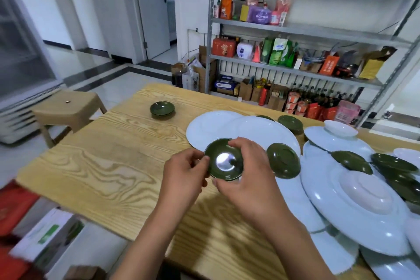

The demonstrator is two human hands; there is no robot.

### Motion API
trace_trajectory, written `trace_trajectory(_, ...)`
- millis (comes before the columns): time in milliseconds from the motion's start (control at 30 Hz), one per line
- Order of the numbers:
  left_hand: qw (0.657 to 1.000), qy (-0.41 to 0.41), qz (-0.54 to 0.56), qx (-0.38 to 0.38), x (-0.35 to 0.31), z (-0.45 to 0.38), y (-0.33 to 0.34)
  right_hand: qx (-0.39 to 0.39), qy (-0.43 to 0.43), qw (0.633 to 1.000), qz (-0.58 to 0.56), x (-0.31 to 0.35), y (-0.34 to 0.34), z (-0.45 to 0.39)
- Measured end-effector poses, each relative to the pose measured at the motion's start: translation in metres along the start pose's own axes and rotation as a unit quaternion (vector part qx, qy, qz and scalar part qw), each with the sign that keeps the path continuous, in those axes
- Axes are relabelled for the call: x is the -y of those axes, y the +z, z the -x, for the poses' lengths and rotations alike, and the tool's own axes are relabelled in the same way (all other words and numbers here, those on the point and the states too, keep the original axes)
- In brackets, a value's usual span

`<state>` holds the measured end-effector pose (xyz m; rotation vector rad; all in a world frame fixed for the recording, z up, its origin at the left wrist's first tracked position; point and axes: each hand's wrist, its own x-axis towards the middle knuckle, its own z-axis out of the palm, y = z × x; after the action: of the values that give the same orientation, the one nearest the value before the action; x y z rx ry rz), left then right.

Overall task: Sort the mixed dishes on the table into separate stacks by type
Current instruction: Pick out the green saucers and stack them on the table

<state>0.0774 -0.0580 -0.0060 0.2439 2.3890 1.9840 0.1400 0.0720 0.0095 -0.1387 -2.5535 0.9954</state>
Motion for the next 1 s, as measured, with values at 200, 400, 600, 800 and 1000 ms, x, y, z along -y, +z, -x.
trace_trajectory(200, 0.986, -0.035, 0.103, -0.123, 0.023, -0.04, -0.053, 0.111, -0.027, 0.993, 0.04, 0.022, 0.047, -0.043)
trace_trajectory(400, 0.953, -0.074, 0.161, -0.246, 0.078, -0.089, -0.074, 0.106, -0.019, 0.994, 0.03, 0.012, 0.128, -0.069)
trace_trajectory(600, 0.94, -0.088, 0.178, -0.278, 0.114, -0.143, -0.072, 0.07, -0.035, 0.995, 0.062, -0.014, 0.18, -0.078)
trace_trajectory(800, 0.938, -0.06, 0.182, -0.288, 0.113, -0.204, -0.057, 0.081, -0.036, 0.993, 0.08, -0.024, 0.189, -0.084)
trace_trajectory(1000, 0.921, -0.067, 0.248, -0.294, 0.111, -0.248, -0.047, 0.085, -0.031, 0.994, 0.058, -0.028, 0.189, -0.086)
